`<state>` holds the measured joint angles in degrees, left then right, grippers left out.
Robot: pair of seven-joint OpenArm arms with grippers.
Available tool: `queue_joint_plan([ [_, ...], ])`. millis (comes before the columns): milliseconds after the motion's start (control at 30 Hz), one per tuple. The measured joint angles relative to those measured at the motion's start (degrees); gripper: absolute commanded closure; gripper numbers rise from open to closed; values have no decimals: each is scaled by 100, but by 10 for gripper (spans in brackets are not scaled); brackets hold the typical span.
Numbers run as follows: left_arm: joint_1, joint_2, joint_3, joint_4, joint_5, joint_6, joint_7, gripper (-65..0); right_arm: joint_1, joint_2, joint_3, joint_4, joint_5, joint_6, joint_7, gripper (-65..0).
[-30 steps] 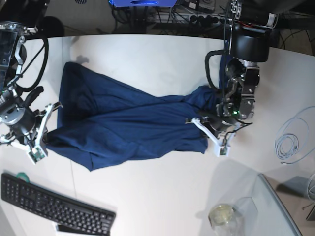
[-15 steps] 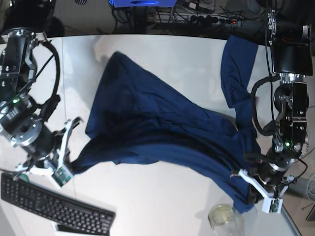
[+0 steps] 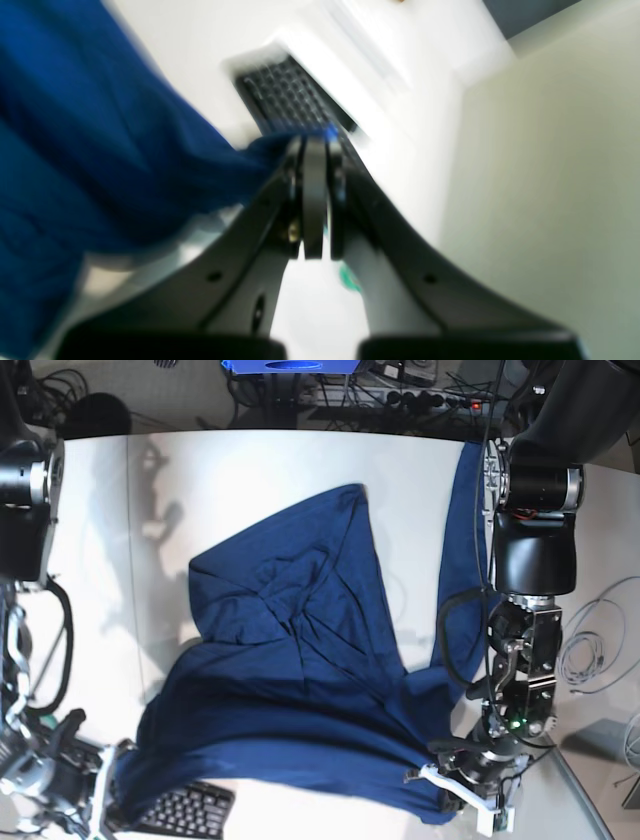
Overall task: Layout the t-shirt on the table in an organized manner, then fold the t-shirt properly
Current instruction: 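Lift the shirt with the left gripper and swing it over the cloth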
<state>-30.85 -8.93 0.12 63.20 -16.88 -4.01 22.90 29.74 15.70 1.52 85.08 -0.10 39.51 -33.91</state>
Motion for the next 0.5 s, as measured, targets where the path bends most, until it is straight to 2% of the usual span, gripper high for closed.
queue_joint_plan([
  [67,-72,46,-2,-560,28,498,-566,0,398,9,-197,-1158,-46,-15,719,0],
  [100,-157,57,-15,-901,42,634,-758,0,645,17,-295,-1779,-179,-9,1054,0],
  [167,-334,85,-24,-1537,42,844,-1093,0,1128,-13,-457,-2975,-505,-238,1799,0],
  [267,-737,197,-22,-2562,46,957,-1574,0,1827,-101,-719,-4843,-850,-1097,3040,-6],
  [300,-874,245,-20,-2868,28,960,-1744,0,2022,-146,-793,-5410,-946,-1392,3316,-32],
  [367,-1082,376,-9,-3338,22,918,-2050,-21,2223,-219,-901,-6286,-1115,-1797,3530,-144],
  [400,-1139,431,-9,-3467,26,918,-2133,-130,2225,-238,-898,-6478,-1209,-1930,3458,-206],
  [467,-1187,511,-9,-3571,28,918,-2236,-380,2120,-249,-898,-6546,-1309,-1974,3309,-332],
  [500,-1187,514,-7,-3569,39,911,-2275,-492,2083,-258,-898,-6551,-1325,-1976,3165,-372],
])
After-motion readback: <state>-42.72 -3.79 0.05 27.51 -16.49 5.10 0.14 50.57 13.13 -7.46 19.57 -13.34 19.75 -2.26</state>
